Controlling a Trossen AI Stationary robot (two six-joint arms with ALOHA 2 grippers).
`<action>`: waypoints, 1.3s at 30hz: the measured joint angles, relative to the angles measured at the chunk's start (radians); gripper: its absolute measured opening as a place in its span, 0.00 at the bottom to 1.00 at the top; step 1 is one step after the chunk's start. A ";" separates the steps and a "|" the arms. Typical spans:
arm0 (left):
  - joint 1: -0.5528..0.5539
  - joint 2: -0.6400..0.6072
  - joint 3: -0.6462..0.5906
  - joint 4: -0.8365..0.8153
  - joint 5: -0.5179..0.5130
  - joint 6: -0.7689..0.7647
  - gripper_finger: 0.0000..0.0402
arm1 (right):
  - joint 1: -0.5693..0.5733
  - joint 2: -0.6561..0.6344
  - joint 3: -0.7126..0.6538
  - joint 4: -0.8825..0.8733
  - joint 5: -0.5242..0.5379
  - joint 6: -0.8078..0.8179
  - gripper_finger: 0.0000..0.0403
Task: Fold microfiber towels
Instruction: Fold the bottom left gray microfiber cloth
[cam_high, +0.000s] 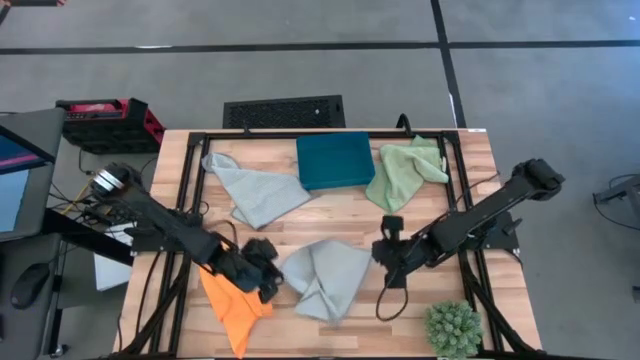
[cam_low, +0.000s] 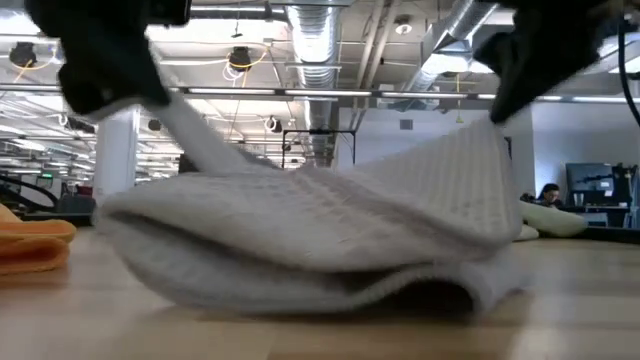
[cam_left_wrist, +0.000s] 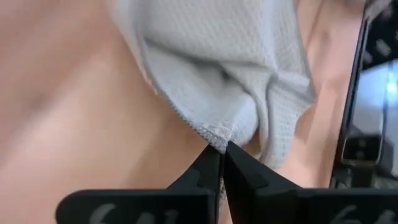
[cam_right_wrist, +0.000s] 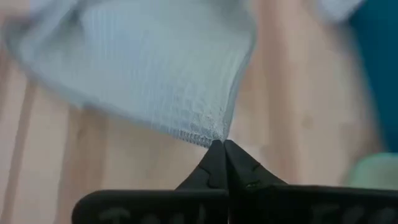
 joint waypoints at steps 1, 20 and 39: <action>0.007 -0.036 0.000 -0.017 -0.023 0.013 0.00 | -0.005 -0.022 0.011 -0.010 0.030 0.000 0.00; 0.301 -0.358 0.124 -0.229 -0.254 0.625 0.00 | -0.242 -0.155 0.171 -0.078 0.408 -0.217 0.00; 0.442 -0.191 0.646 -0.490 -0.214 1.205 0.00 | -0.286 -0.155 0.345 0.018 0.475 -0.553 0.00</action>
